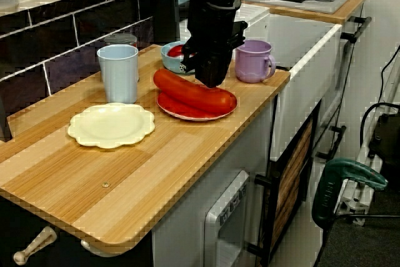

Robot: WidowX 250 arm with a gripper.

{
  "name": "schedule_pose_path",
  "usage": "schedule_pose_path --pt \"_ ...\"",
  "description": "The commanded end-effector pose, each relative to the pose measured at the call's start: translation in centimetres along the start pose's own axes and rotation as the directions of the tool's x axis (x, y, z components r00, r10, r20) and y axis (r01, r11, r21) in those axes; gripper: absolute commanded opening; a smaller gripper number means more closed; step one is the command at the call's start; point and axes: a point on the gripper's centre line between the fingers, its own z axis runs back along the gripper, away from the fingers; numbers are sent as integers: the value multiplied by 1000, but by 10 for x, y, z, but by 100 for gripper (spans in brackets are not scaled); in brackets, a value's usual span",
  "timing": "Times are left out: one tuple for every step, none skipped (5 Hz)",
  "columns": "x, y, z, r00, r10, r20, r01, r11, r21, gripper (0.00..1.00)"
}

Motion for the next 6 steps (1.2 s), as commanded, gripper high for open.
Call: schedule_pose_path --pt "11 13 14 999 39 13 -39 998 41 100" --pt "13 16 15 998 57 6 -57 997 47 100" --pt "12 17 12 995 96 5 -96 993 64 100" --pt "11 16 5 996 91 9 -92 992 86 100" --pt "11 15 2 996 89 9 -90 992 94 100" --pt "10 15 -4 996 86 10 -86 990 108 100"
